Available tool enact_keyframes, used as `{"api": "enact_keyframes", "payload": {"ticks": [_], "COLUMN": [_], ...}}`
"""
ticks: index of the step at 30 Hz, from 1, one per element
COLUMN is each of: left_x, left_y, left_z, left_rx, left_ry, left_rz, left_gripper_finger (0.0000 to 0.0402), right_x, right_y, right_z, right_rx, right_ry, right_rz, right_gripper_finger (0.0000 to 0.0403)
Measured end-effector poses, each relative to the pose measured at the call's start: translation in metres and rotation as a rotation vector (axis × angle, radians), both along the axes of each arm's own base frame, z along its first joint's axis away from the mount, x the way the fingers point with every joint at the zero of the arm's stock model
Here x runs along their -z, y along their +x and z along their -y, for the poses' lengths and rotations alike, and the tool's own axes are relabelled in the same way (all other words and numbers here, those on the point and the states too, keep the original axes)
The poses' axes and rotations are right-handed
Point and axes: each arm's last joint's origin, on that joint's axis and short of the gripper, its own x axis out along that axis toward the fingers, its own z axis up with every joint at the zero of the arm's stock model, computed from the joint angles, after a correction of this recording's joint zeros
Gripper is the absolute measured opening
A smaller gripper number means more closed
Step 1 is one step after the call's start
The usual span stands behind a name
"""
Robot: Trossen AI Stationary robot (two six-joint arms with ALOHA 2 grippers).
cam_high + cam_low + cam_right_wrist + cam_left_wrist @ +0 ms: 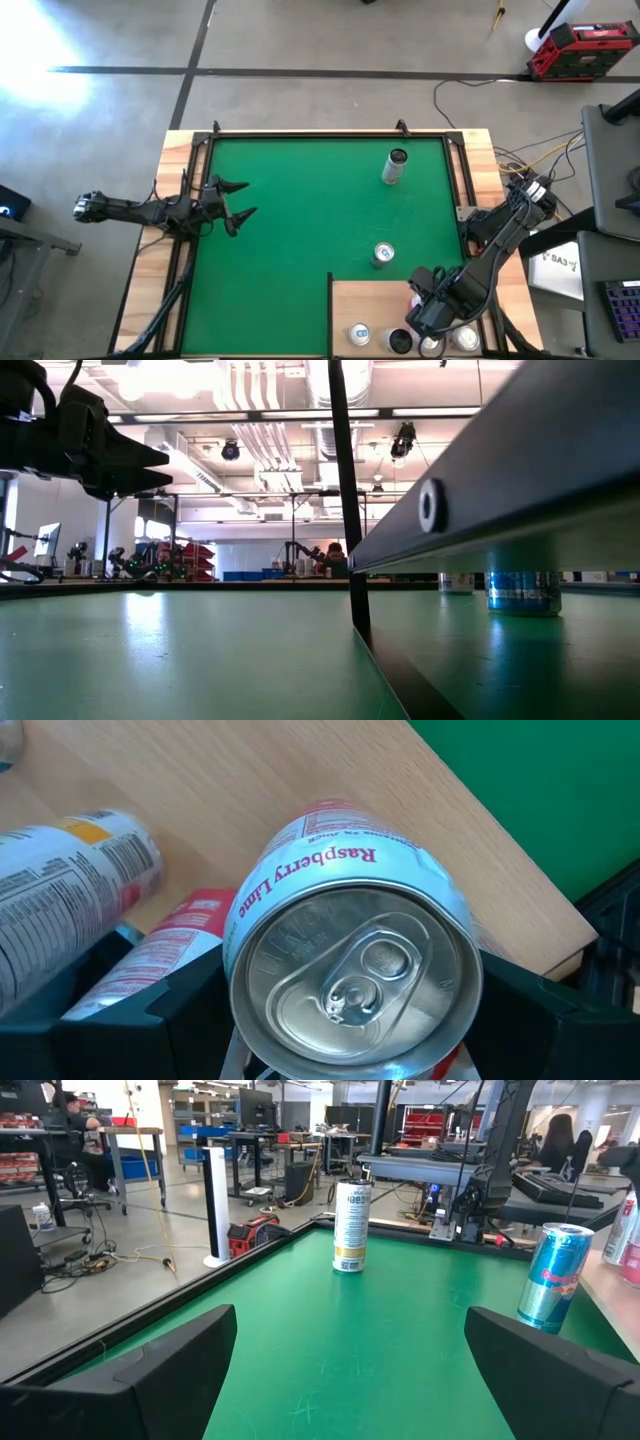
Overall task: Place canned beverage on shelf
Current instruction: Put the pink-white soda can aligned with the pink-white soda can on the shelf
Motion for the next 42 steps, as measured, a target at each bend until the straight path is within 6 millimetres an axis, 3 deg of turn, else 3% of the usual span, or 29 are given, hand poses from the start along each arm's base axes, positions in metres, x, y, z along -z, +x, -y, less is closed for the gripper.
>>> {"api": "enact_keyframes", "payload": {"ticks": [30, 42], "left_x": [0.0000, -0.0001], "left_y": [0.0000, 0.0000], "left_z": [0.0000, 0.0000], "left_rx": [0.000, 0.000], "left_ry": [0.000, 0.000], "left_rz": [-0.001, 0.000], "left_gripper_finger": [0.0378, 0.0378], "right_x": [0.0035, 0.0040], "right_y": [0.0063, 0.0075], "right_z": [-0.0045, -0.0050], "right_rx": [0.000, 0.000], "right_ry": [-0.004, -0.007], "right_rz": [0.029, 0.037], "right_gripper_finger": [0.0299, 0.0366]}}
